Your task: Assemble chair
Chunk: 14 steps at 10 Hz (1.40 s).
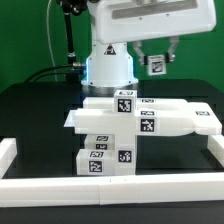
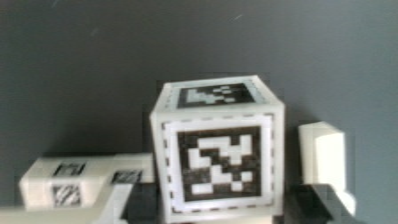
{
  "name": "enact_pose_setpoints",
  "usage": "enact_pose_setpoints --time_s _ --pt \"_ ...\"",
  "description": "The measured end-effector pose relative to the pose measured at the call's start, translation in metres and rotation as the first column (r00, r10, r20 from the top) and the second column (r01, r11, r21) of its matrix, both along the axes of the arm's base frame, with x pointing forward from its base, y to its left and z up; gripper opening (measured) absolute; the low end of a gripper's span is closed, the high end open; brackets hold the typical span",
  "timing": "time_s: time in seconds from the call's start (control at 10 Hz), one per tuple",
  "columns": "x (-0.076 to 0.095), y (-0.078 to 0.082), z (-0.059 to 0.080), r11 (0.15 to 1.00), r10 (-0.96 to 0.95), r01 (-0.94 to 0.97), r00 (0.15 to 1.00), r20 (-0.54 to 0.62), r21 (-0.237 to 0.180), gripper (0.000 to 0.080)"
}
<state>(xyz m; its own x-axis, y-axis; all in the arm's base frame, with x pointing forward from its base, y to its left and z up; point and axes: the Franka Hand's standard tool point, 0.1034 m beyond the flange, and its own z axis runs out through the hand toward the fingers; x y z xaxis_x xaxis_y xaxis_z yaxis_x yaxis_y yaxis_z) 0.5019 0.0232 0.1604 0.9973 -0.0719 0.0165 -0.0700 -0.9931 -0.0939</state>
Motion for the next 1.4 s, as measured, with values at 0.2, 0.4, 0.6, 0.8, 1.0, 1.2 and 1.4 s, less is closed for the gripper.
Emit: enact_pose_setpoints --time_s 0.2,0.4,0.6,0.8,1.0,1.2,1.4 --pt "0.018 -0.013 0.011 0.995 0.092 -0.088 0.99 0.105 -0.042 0.0284" --pt "0.012 -0.014 0.009 0.994 0.098 -0.091 0.985 0.141 -0.054 0.0284" --pt "0.012 -0.014 0.009 0.994 0.098 -0.09 0.985 0.142 -0.056 0.0284" --pt "0.018 -0.017 0.004 0.992 0.113 -0.105 0.987 0.113 -0.073 0.0284" --pt "0.038 -0.021 0.001 0.986 0.139 -0.127 0.984 0.111 -0.104 0.0284" --pt "0.04 -0.028 -0.006 0.985 0.144 -0.132 0.984 0.104 -0.114 0.0284" --pt "0.04 -0.028 -0.006 0.985 0.145 -0.132 0.984 0.104 -0.114 0.0284"
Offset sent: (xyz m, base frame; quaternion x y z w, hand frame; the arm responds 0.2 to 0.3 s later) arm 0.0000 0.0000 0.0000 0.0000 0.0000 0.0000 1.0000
